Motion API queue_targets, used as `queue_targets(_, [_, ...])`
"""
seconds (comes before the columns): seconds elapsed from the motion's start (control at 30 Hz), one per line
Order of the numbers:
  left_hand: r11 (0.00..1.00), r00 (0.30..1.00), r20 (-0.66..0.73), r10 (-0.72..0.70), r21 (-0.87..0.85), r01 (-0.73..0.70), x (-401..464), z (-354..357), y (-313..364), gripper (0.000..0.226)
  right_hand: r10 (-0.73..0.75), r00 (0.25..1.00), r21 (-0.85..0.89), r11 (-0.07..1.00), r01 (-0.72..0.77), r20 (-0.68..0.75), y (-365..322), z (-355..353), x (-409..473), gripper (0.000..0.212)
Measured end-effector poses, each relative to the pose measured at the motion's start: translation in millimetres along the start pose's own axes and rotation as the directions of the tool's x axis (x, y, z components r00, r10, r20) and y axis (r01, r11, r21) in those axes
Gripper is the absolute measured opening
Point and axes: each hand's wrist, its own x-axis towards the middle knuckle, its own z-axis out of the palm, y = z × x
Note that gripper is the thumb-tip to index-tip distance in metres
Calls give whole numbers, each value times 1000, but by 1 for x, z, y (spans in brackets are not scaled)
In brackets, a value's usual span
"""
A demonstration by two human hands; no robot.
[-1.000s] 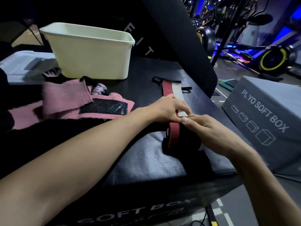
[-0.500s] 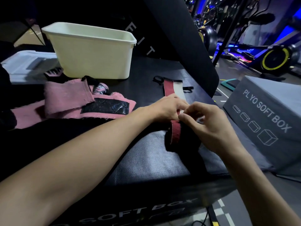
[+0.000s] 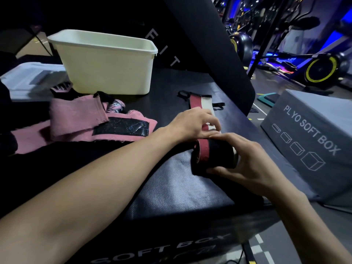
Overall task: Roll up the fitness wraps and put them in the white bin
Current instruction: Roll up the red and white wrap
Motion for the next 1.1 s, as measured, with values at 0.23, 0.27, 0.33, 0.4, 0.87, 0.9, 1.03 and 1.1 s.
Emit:
queue_targets(0.23, [979,988,118,104,-189,-80,-8,-6,-4,29,-9,997,41,999,6,74,-6,-13,0,63])
queue_targets(0.27, [973,982,139,127,-209,-96,-10,-8,-4,25,-10,996,41,999,7,86,-8,-15,-3,62])
queue_targets(0.33, [965,972,170,162,-235,-120,-13,-9,-1,21,-8,995,19,1000,6,96,-12,-18,-8,62])
queue_targets(0.4, [959,969,173,175,-251,-129,-13,-9,0,19,1,996,-8,1000,0,90,-16,-18,-13,64])
queue_targets(0.87, [952,967,200,159,-291,-97,-19,-12,3,19,40,997,173,984,-50,61,-10,-13,-12,35])
queue_targets(0.9, [958,966,213,149,-272,-87,-20,-13,4,22,57,996,224,972,-73,75,-10,-11,-12,31])
queue_targets(1.03, [977,960,247,130,-198,-81,-19,-13,4,28,88,989,310,943,-121,118,-11,-9,-11,28])
queue_targets(1.1, [983,960,254,115,-167,-74,-19,-11,2,29,105,986,333,932,-143,130,-11,-9,-7,29])
